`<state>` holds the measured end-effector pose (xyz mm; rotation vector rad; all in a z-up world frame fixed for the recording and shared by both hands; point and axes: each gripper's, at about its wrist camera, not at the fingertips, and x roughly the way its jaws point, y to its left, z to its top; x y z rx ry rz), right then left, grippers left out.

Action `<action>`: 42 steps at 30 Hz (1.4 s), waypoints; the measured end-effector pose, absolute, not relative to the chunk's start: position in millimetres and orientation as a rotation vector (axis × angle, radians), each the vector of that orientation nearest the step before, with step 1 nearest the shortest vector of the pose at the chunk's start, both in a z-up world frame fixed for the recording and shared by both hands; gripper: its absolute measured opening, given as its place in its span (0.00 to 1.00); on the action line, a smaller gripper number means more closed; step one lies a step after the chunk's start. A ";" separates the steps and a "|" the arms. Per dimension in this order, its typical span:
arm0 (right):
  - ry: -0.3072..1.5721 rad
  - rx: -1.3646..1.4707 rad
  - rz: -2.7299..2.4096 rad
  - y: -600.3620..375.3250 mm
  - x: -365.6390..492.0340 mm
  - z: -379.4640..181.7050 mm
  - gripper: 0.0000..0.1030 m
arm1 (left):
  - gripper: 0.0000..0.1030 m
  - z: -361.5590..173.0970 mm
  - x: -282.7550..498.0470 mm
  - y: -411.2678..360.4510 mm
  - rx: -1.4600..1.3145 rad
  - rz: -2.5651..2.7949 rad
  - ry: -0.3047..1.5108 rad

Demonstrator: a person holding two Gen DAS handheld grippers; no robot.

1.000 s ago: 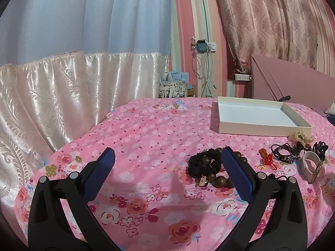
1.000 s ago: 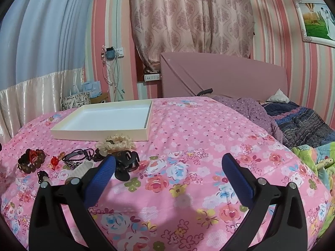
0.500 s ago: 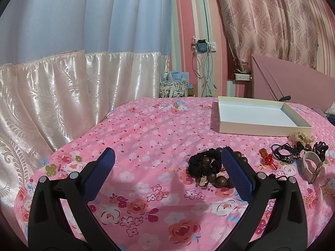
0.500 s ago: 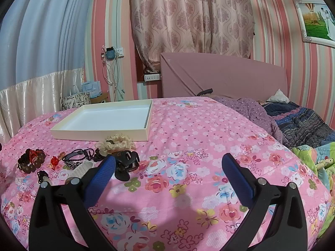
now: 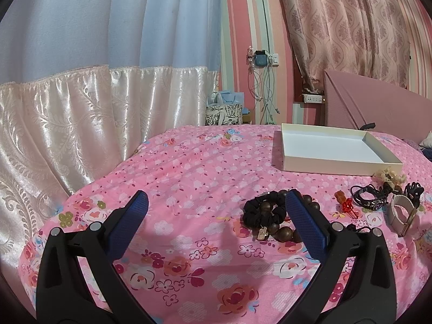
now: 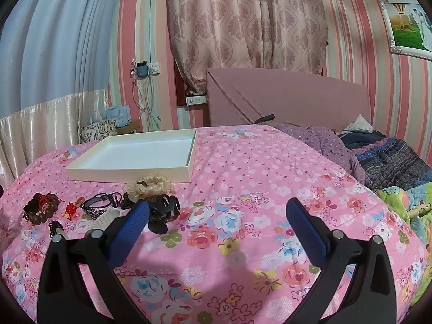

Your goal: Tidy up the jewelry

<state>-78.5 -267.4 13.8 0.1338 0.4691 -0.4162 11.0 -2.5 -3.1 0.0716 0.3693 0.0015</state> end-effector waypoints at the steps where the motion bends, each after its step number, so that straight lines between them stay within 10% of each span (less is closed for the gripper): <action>1: 0.470 0.133 -0.416 -267.4 -78.6 13.9 0.98 | 0.97 -3.2 11.3 -2.6 0.071 0.002 0.369; 42: 0.475 0.125 -0.414 -269.4 -79.6 16.4 0.98 | 0.97 -4.5 5.1 -5.8 0.062 0.004 0.357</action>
